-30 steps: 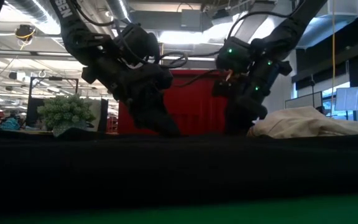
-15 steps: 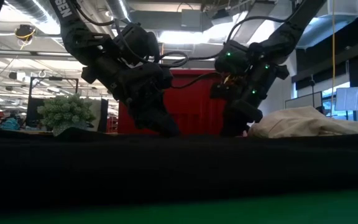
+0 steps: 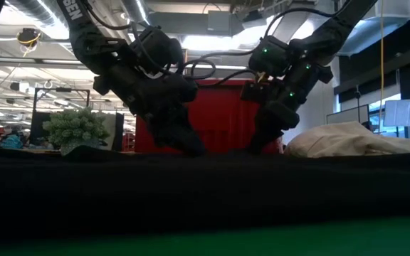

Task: Fold laundry
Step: Fold the black shirt

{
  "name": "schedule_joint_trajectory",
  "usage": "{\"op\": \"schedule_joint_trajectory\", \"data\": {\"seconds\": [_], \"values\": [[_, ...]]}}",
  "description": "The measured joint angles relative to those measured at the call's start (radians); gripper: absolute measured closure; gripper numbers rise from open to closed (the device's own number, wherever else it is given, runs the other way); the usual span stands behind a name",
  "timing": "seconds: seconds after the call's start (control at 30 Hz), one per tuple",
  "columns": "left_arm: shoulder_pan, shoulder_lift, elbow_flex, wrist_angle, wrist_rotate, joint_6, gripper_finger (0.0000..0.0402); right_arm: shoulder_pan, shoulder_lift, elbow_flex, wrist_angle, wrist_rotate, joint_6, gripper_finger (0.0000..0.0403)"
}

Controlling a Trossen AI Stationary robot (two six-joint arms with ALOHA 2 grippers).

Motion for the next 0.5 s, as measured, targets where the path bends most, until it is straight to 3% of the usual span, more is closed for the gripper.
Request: {"op": "schedule_joint_trajectory", "data": {"seconds": [0.13,0.27,0.5], "values": [[0.001,0.0,0.0,0.05,-0.096,-0.001,0.0309,0.014,-0.001,0.0,0.015,0.0,-0.002,0.0399],[0.006,0.0,0.001,0.14,-0.1,0.0,0.0294,0.045,-0.002,0.0,0.067,0.0,-0.005,0.0398],[0.028,0.0,0.001,0.158,-0.096,-0.065,0.0256,0.074,-0.002,0.0,0.113,0.003,-0.003,0.04]]}}
